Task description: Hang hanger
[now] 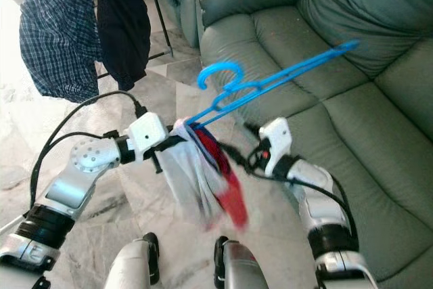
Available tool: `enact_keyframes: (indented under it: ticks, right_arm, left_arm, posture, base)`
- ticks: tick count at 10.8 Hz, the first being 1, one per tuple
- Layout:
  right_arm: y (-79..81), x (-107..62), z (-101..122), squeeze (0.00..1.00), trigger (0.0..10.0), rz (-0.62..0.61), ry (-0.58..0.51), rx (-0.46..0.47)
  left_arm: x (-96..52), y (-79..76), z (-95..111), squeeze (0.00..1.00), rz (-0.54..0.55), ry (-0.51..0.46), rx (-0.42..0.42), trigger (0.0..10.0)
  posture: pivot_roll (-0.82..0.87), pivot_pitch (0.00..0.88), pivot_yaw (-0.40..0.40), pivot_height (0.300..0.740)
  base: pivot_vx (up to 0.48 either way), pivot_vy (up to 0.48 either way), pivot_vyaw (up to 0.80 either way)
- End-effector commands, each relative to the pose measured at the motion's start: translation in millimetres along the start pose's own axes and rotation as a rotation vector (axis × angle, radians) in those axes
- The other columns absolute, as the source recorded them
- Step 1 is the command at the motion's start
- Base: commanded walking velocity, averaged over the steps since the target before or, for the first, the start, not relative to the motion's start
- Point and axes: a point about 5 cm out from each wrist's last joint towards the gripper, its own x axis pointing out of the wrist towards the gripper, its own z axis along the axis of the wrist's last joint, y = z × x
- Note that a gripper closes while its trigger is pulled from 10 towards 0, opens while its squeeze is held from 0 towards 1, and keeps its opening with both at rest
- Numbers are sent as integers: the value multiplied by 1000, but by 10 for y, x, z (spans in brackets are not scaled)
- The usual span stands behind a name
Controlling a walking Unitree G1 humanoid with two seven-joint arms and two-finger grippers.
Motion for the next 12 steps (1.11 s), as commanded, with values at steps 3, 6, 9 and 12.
enact_keyframes:
  ticks: [3,6,9,12]
  right_arm:
    - [44,-9,-67,1000,10000,50,55,38]
    - [80,124,-221,1000,10000,18,114,106]
    - [-77,178,-267,1000,10000,-142,152,97]
    - [-218,37,-357,1000,0,-285,185,108]
  left_arm:
    - [80,-39,340,0,-37,-113,21,0]
    - [176,-50,808,0,-38,-269,-8,0]
    - [166,-44,1182,0,-49,-377,-50,0]
    - [89,176,1159,0,43,-358,-89,0]
  posture:
    - [-2,222,5,740]
    - [17,223,-2,740]
    - [28,217,-3,740]
    - [31,211,-7,740]
  base:
    - [0,0,0]
    - [0,0,0]
    - [0,0,0]
    - [0,0,0]
